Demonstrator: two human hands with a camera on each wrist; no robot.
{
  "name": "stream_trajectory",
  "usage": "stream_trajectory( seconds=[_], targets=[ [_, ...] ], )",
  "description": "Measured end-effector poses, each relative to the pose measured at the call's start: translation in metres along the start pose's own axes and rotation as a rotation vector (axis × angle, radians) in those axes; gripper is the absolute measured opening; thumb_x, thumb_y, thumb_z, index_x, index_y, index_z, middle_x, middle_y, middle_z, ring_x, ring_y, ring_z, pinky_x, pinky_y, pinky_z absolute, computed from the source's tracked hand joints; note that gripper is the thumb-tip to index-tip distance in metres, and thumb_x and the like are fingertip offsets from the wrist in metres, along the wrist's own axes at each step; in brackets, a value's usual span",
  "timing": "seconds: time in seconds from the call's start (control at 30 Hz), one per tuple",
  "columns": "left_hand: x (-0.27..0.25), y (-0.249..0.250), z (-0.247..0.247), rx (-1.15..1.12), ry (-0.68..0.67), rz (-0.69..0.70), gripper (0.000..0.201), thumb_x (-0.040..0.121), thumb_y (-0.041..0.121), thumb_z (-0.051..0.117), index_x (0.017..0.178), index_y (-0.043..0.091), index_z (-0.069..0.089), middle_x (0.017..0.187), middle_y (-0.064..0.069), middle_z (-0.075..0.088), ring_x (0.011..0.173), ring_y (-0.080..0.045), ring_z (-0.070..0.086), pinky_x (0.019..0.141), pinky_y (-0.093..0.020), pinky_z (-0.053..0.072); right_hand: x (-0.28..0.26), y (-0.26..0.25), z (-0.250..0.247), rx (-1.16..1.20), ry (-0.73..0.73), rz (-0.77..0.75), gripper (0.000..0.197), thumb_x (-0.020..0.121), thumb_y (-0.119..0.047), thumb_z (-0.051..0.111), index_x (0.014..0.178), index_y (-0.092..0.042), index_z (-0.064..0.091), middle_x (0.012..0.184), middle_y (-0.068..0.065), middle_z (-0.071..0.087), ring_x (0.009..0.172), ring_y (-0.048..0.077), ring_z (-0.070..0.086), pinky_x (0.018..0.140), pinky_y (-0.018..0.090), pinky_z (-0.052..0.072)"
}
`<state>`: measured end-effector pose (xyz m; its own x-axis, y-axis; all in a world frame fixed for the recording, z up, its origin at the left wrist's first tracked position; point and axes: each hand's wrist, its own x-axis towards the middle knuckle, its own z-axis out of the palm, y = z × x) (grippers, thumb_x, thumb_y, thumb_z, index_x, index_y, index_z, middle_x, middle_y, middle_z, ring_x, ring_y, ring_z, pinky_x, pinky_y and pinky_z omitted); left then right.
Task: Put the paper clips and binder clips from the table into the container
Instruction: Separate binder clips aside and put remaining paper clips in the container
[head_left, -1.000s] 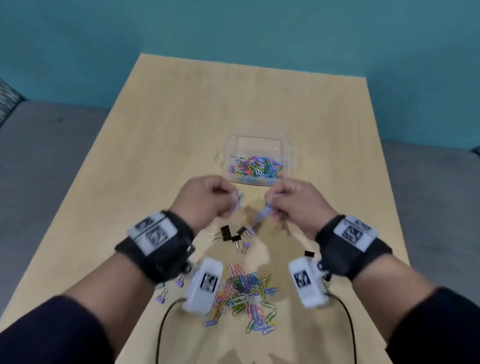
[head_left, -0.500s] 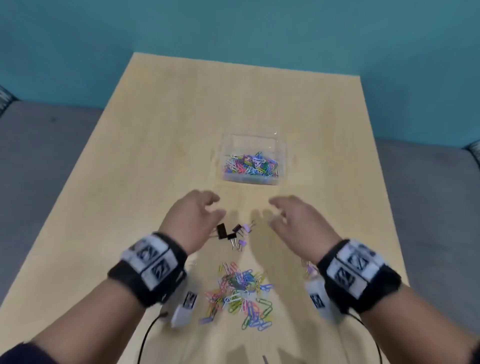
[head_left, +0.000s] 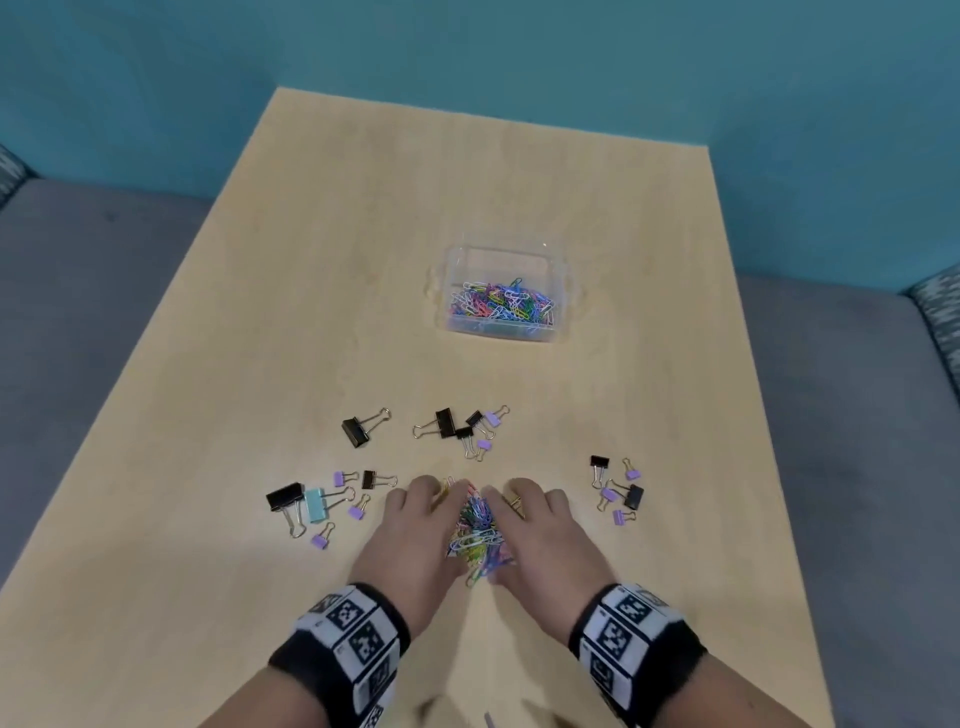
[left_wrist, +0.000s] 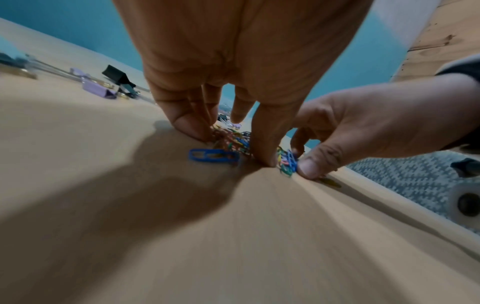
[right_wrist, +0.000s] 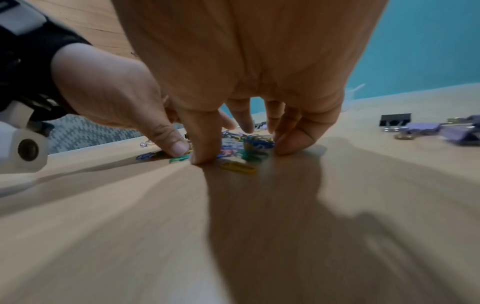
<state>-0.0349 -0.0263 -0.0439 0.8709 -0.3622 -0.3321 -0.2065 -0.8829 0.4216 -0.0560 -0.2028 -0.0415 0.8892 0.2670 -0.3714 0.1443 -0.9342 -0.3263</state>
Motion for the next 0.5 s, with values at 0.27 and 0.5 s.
stream_trajectory(
  seconds=[0.27,0.5],
  targets=[
    [0.019,0.004,0.003,0.03,0.035,0.019,0.041,0.082,0.017,0.062,0.122,0.024,0.051,0.11,-0.002,0.042,0.094,-0.023,0.042,0.077,-0.037,0.049,0.016,-0.008,0.002,-0.005,0.091,-0.005,0.035,0.082,-0.006,0.057,0.114,-0.019,0.052,0.117,0.004,0.046,0.095,0.024,0.041,0.071,0.027,0.036],
    [0.019,-0.002,0.003,0.116,0.054,0.11,0.028,0.063,0.004,0.077,0.081,0.02,0.064,0.08,0.001,0.049,0.06,-0.02,0.048,0.047,-0.027,0.041,0.014,-0.006,-0.011,-0.034,0.05,-0.05,0.038,0.072,0.009,0.049,0.102,-0.012,0.056,0.104,0.009,0.047,0.089,0.028,0.044,0.066,0.034,0.035]
  ],
)
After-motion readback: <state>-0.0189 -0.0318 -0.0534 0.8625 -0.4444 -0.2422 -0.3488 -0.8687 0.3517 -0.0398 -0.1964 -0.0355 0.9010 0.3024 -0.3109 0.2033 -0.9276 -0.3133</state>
